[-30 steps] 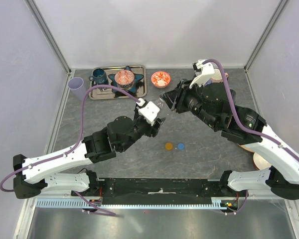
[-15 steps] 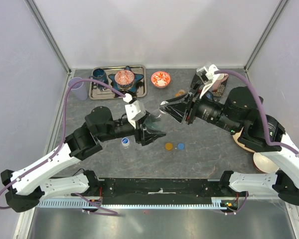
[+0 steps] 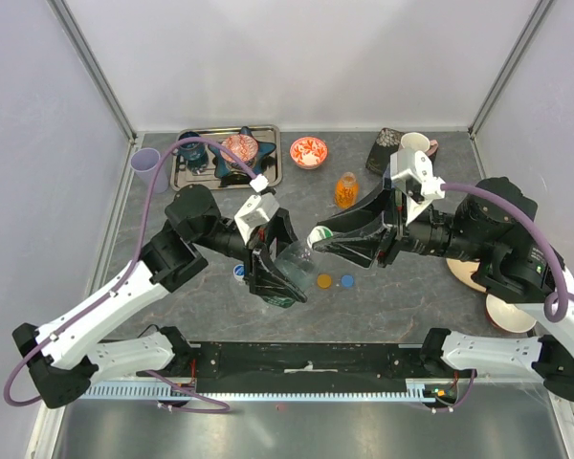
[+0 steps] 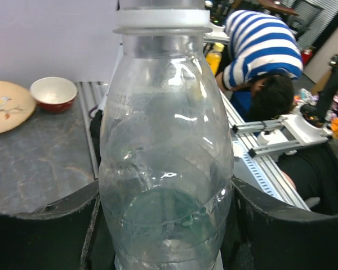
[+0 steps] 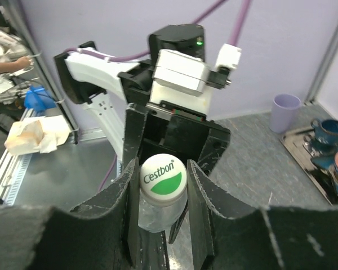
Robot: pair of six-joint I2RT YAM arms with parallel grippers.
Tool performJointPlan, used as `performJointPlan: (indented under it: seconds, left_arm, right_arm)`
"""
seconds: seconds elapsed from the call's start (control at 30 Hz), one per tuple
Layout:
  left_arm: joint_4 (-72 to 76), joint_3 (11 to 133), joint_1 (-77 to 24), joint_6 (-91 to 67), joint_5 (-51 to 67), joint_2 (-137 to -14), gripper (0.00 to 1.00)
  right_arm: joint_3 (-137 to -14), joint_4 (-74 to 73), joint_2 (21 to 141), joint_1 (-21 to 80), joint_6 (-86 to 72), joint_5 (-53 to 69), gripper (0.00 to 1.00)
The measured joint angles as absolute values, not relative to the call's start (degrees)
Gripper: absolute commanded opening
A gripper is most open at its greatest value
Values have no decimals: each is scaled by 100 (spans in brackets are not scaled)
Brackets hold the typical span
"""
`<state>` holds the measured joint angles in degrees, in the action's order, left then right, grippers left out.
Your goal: Unscrew the bottle caps
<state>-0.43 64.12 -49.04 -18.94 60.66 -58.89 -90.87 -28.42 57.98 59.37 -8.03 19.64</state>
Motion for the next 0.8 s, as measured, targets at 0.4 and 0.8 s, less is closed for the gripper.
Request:
performJointPlan:
  seconds: [0.4,0.8]
  left_arm:
    - [799,6364,-4884,-2582,7035,-6040,32]
    - [867,6318,-4888,-2641,7387,-6040,32]
  right_arm:
    - [-9087,-2561,5813,5935,-419,2919,0]
    - [-9087,-2554,5837,5902,-123,3540,0]
